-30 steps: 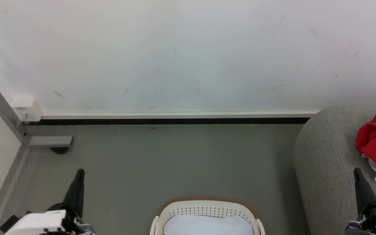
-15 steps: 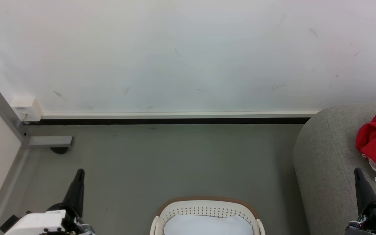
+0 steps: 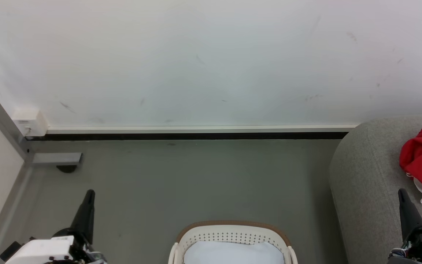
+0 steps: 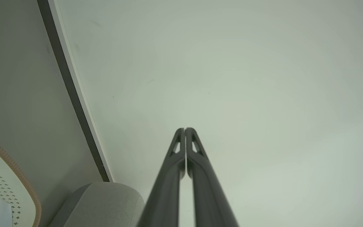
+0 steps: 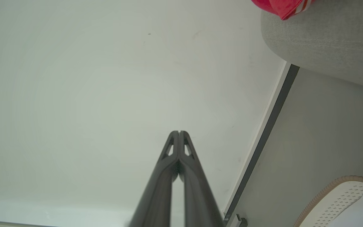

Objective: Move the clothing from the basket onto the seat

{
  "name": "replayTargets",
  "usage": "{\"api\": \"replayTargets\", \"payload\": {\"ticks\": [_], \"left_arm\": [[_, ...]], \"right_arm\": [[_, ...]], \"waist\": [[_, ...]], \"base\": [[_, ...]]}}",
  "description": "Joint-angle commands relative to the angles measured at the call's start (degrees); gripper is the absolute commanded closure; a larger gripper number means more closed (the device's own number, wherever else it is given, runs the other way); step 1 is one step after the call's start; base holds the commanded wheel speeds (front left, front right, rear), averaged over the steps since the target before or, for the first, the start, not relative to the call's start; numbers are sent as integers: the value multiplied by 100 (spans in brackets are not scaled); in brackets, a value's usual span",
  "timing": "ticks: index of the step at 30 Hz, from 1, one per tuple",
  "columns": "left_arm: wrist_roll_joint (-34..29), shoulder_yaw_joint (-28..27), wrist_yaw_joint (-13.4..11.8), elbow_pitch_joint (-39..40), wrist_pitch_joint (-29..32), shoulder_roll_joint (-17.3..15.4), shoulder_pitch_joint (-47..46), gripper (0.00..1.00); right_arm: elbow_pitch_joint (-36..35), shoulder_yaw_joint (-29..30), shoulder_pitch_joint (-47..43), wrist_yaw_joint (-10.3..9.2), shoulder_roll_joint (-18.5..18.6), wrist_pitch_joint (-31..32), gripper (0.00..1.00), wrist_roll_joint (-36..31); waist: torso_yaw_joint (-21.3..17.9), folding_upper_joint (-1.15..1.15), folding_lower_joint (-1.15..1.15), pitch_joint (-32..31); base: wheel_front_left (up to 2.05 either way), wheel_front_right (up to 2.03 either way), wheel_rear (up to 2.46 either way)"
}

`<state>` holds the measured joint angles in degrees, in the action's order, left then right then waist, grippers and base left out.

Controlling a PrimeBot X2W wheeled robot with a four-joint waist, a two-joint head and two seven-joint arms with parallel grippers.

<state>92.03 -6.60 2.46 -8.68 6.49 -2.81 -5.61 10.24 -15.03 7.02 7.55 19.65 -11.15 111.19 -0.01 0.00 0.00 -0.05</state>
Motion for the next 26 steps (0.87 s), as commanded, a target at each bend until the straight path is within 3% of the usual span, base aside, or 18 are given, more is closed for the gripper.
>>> {"api": "replayTargets", "payload": {"ticks": [1, 26], "left_arm": [[68, -16, 0, 23, 17, -11, -40, 100], [68, -16, -1, 25, 17, -11, -39, 100]], "right_arm": [[-19, -12, 73, -12, 36, -4, 100, 41], [-57, -100, 85, -12, 123, -95, 100, 124]], "waist": [[0, 0, 0, 0], [0, 0, 0, 1]], "base": [[0, 0, 0], [0, 0, 0]]}}
